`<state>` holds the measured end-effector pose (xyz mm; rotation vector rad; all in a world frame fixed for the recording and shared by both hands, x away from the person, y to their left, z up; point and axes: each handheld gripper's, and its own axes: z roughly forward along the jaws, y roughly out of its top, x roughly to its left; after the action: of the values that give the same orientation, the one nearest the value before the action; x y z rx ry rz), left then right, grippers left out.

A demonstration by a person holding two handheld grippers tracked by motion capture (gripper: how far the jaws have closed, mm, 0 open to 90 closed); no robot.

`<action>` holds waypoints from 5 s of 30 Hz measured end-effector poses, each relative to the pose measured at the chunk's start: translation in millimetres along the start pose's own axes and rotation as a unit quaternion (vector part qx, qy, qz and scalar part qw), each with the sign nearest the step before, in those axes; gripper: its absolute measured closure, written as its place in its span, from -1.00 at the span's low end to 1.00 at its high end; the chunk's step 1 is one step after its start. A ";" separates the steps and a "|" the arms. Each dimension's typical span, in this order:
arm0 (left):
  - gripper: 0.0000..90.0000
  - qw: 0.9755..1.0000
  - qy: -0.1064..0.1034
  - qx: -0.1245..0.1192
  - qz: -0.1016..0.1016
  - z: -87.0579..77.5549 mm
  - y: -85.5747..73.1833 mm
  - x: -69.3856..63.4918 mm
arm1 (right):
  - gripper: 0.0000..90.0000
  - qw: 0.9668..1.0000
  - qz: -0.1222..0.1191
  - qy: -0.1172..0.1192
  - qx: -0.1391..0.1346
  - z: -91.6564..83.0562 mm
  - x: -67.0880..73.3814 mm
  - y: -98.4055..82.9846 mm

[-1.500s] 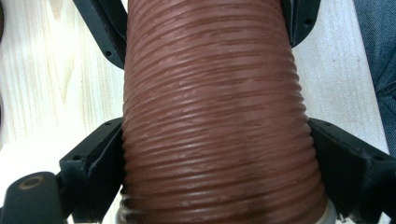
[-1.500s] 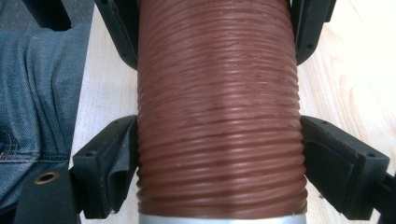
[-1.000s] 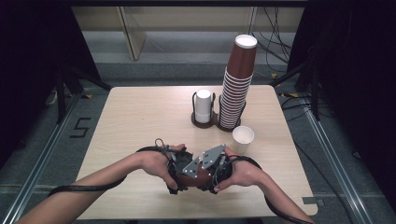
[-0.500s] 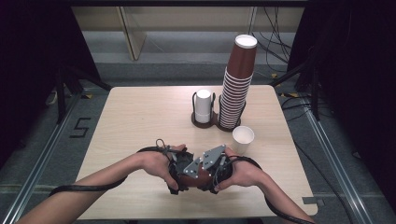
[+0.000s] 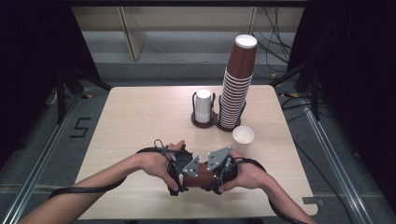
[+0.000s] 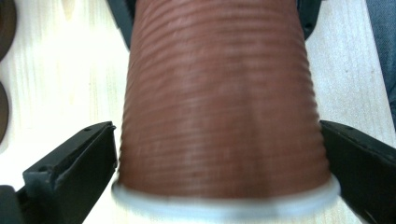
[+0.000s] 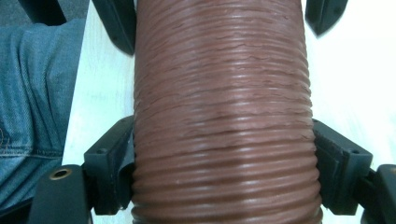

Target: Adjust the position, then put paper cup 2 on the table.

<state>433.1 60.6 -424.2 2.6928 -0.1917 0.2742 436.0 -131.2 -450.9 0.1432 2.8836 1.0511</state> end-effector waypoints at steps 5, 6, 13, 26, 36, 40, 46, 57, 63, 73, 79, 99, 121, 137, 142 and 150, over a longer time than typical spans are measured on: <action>-1.00 1.000 0.008 -0.009 -0.002 -3.9 -5.1 1.5 | -0.52 1.000 0.019 -0.007 -0.011 -4.8 2.6 -11.8; -1.00 1.000 0.010 -0.014 -0.006 -4.3 -6.4 1.5 | -0.52 1.000 0.014 -0.014 -0.019 -6.0 1.8 -13.9; -1.00 0.997 0.017 -0.064 -0.027 -6.4 -16.6 0.8 | -0.52 0.996 0.026 -0.036 -0.079 -13.5 5.8 -32.2; -1.00 0.994 0.007 -0.102 -0.046 -8.3 -16.2 2.1 | -0.52 0.987 0.040 -0.069 -0.140 -10.4 11.0 -57.3; -1.00 0.993 0.008 -0.108 -0.053 -10.7 -20.9 3.5 | -0.52 0.984 0.044 -0.078 -0.151 -9.0 12.1 -61.5; -1.00 0.993 0.011 -0.108 -0.054 -10.3 -22.3 3.7 | -0.52 0.985 0.046 -0.078 -0.147 -10.0 12.0 -62.0; -1.00 0.992 0.010 -0.111 -0.053 -10.8 -21.9 3.5 | -0.52 0.983 0.046 -0.086 -0.156 -10.3 10.6 -62.0; -1.00 0.991 -0.003 -0.120 -0.053 -12.5 -16.8 10.0 | -0.52 0.982 0.037 -0.094 -0.162 -10.1 10.2 -61.2; -1.00 0.991 -0.019 -0.121 -0.050 -10.8 -9.8 14.0 | -0.52 0.982 0.036 -0.085 -0.163 -7.4 10.2 -59.3; -1.00 0.990 -0.025 -0.126 -0.051 -7.3 -1.0 15.8 | -0.52 0.983 0.021 -0.084 -0.161 -6.6 11.6 -54.4; -1.00 0.990 -0.023 -0.128 -0.059 -7.3 -4.0 19.8 | -0.52 0.983 0.016 -0.085 -0.163 -6.9 12.1 -55.1; -1.00 0.989 -0.037 -0.130 -0.060 -2.2 -0.6 19.9 | -0.52 0.982 -0.011 -0.084 -0.166 -3.3 12.9 -48.3; -0.83 0.993 -0.027 -0.117 -0.017 -11.9 14.3 20.7 | -0.55 0.983 -0.001 -0.079 -0.163 -3.8 11.1 -42.9; -0.83 0.998 0.017 0.040 0.051 -22.8 36.5 28.3 | -0.66 0.987 0.034 -0.130 -0.093 -7.5 10.7 -49.4; -0.84 0.994 0.024 0.081 0.063 -22.0 39.3 29.9 | -0.66 0.985 0.031 -0.147 -0.086 -9.2 10.2 -43.9; -0.84 0.992 0.021 0.103 0.064 -20.7 42.0 30.7 | -0.65 0.978 0.010 -0.173 -0.116 -6.3 10.7 -24.3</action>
<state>452.2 28.8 -382.3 2.8810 -0.3408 0.4099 423.2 -152.5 -462.1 0.3094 2.4380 1.2183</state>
